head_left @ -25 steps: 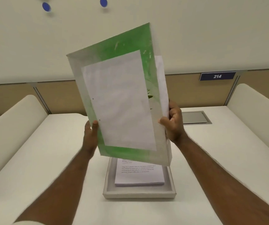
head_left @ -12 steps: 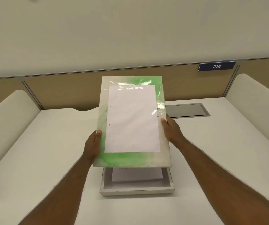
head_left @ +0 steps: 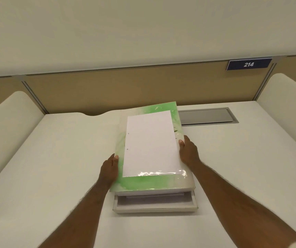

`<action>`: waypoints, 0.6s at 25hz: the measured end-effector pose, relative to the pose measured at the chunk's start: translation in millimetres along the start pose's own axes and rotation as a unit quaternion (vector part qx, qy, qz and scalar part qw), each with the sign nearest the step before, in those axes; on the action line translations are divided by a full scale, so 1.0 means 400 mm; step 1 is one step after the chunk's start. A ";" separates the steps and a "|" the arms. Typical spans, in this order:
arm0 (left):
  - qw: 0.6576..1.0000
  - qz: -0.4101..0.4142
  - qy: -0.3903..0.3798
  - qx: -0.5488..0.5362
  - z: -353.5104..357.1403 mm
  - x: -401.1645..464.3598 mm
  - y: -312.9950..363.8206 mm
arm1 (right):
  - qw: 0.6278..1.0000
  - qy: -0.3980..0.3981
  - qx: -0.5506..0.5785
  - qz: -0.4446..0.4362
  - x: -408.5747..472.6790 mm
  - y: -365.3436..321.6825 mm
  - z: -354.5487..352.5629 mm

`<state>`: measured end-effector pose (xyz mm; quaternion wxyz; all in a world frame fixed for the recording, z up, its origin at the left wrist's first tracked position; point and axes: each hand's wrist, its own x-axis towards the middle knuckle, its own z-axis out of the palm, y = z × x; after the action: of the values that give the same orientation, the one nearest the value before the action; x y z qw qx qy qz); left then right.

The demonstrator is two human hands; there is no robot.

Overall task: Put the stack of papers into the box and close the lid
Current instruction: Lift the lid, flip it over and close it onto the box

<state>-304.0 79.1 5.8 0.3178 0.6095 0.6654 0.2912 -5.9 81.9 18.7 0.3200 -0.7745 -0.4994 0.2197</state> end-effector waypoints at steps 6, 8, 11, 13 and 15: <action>0.999 -0.028 -0.023 0.032 0.025 0.001 -0.023 | 0.998 -0.024 -0.047 0.039 -0.012 0.033 0.015; 0.998 -0.045 -0.035 0.033 0.030 0.002 -0.024 | 0.997 -0.038 -0.043 0.048 -0.014 0.042 0.013; 0.996 -0.063 -0.044 0.038 0.028 -0.004 -0.023 | 0.996 -0.056 -0.045 0.049 -0.032 0.062 0.011; 0.997 -0.063 -0.040 0.034 0.022 -0.017 -0.018 | 0.995 -0.068 -0.056 0.054 -0.036 0.063 0.008; 0.997 -0.064 -0.020 0.027 0.017 -0.013 -0.002 | 0.995 -0.065 -0.055 0.051 -0.021 0.049 0.000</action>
<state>-298.7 73.6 1.3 0.3324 0.5800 0.7039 0.2401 2.9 68.7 4.9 0.2323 -0.7994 -0.4907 0.2573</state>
